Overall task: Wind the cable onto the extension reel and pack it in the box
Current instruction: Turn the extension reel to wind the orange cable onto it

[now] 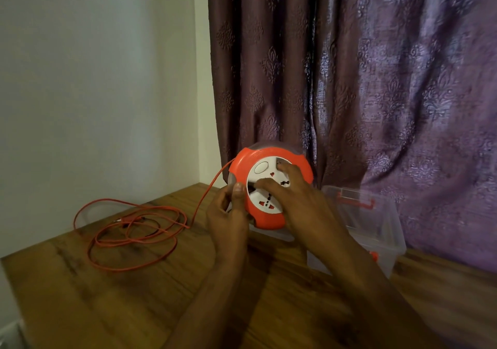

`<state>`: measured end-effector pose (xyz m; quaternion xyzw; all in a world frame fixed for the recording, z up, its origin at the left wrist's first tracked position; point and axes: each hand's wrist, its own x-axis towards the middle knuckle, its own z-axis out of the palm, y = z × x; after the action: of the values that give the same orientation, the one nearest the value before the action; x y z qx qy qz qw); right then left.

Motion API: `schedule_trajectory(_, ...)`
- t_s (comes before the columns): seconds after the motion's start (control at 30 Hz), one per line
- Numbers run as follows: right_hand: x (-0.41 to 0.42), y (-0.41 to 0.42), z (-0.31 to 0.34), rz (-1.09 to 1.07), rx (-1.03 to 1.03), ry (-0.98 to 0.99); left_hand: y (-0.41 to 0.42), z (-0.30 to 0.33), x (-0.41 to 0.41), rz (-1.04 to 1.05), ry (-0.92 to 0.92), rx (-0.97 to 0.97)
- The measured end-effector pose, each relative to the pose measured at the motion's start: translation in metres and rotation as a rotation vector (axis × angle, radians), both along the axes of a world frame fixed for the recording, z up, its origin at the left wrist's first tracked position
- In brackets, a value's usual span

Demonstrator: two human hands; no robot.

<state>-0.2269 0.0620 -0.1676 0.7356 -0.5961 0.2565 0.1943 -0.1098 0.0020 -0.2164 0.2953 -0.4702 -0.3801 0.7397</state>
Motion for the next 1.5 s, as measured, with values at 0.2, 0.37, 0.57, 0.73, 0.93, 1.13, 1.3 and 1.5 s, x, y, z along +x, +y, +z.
schedule_trajectory(0.2, -0.004, 0.002, -0.002, -0.054, 0.001, 0.015, 0.001, 0.001, -0.001, -0.008, -0.028, 0.019)
schedule_trajectory(0.37, -0.002, -0.001, -0.004, -0.091, -0.095, -0.147, 0.003, 0.002, -0.001, -0.044, -0.04, -0.001)
schedule_trajectory(0.57, 0.001, -0.001, -0.006, -0.15, -0.163, -0.285, 0.006, 0.001, -0.003, -0.041, -0.051, -0.005)
schedule_trajectory(0.73, 0.0, 0.002, -0.002, -0.101, -0.144, -0.383, 0.004, 0.001, -0.002, -0.009, -0.053, 0.024)
schedule_trajectory(0.93, 0.007, 0.004, -0.003, -0.114, -0.197, -0.33, 0.001, 0.003, 0.001, -0.023, 0.009, 0.052)
schedule_trajectory(1.13, 0.002, 0.005, 0.003, -0.019, -0.119, -0.088, -0.002, 0.002, 0.002, -0.003, -0.007, 0.058)
schedule_trajectory(1.3, 0.0, 0.001, 0.002, 0.044, 0.043, 0.033, 0.002, 0.004, 0.002, 0.017, -0.051, 0.04)
schedule_trajectory(1.5, -0.004, 0.002, 0.0, 0.041, 0.089, 0.072, 0.001, 0.005, 0.003, 0.031, -0.062, 0.049)
